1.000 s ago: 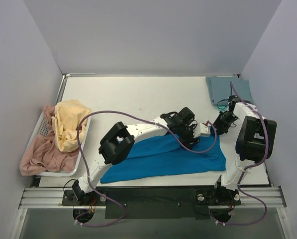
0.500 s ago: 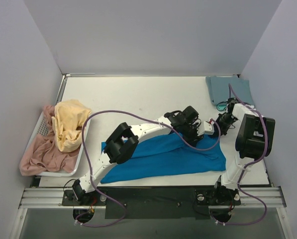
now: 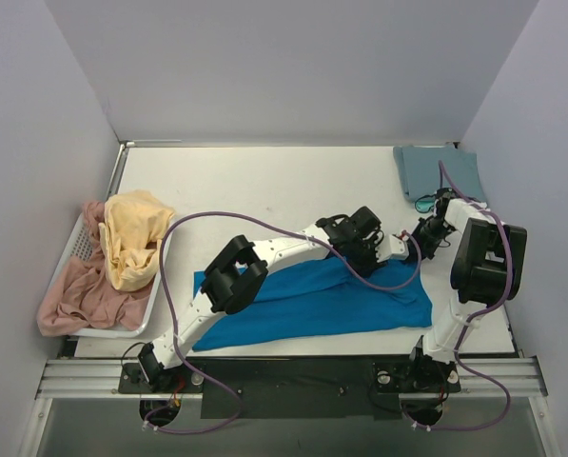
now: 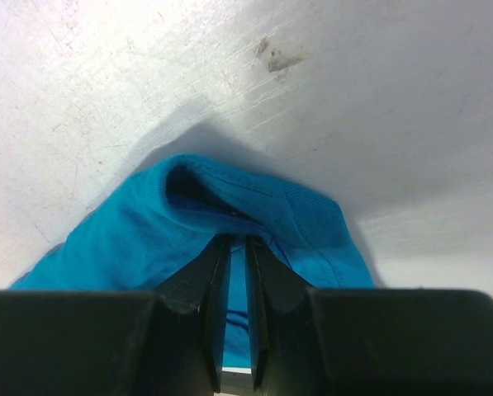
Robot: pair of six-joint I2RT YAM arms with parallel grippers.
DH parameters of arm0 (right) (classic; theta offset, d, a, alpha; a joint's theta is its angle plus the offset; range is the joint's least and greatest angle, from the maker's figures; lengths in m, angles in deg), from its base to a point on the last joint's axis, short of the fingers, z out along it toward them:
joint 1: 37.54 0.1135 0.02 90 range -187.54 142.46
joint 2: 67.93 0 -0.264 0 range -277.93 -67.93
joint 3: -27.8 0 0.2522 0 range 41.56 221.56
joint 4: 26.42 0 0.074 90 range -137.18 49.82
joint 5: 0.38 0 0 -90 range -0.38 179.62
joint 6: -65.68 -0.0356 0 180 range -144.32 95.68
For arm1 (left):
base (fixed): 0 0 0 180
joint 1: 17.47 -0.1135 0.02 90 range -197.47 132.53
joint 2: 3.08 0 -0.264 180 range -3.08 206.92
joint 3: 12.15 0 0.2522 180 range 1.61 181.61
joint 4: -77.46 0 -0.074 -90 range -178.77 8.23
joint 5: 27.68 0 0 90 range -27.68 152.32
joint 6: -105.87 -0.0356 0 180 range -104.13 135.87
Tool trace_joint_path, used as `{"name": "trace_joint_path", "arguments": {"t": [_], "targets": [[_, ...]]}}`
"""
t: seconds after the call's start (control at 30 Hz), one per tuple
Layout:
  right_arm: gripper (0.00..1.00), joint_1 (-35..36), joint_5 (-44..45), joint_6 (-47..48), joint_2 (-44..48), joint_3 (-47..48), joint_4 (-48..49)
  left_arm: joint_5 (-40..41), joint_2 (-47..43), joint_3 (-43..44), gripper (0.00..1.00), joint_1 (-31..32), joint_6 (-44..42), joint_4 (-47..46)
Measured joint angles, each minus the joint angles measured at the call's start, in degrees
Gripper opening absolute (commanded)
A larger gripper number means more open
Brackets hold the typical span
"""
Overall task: Fold and stack the t-shirts
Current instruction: Fold the other side of the tshirt into a rectangle
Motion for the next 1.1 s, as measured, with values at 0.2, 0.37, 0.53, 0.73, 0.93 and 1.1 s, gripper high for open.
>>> {"name": "trace_joint_path", "arguments": {"t": [0.2, 0.37, 0.53, 0.73, 0.93, 1.1], "targets": [[0.08, -0.3, -0.1, -0.1, 0.1, -0.1, 0.1, -4.2, 0.1, 0.0, 0.00, 0.2, 0.2, 1.5], [0.08, -0.3, -0.1, -0.1, 0.1, -0.1, 0.1, -7.6, 0.1, 1.2, 0.00, 0.2, 0.3, 4.4], [0.07, -0.6, -0.1, -0.1, 0.1, -0.2, 0.1, -10.4, 0.0, 4.1, 0.00, 0.2, 0.7, 7.7], [0.07, -1.6, -0.2, -0.1, 0.1, -0.2, 0.1, -14.4, -0.2, 3.7, 0.00, 0.3, -0.9, 13.2], [0.07, -1.8, -0.2, -0.1, 0.0, -0.2, 0.1, -17.3, -1.2, -1.5, 0.02, 0.3, -1.5, 16.1], [0.07, -1.8, -0.2, 0.0, 0.0, -0.1, 0.1, -19.3, -1.5, -1.7, 0.37, 0.3, -3.9, 18.6]]}}
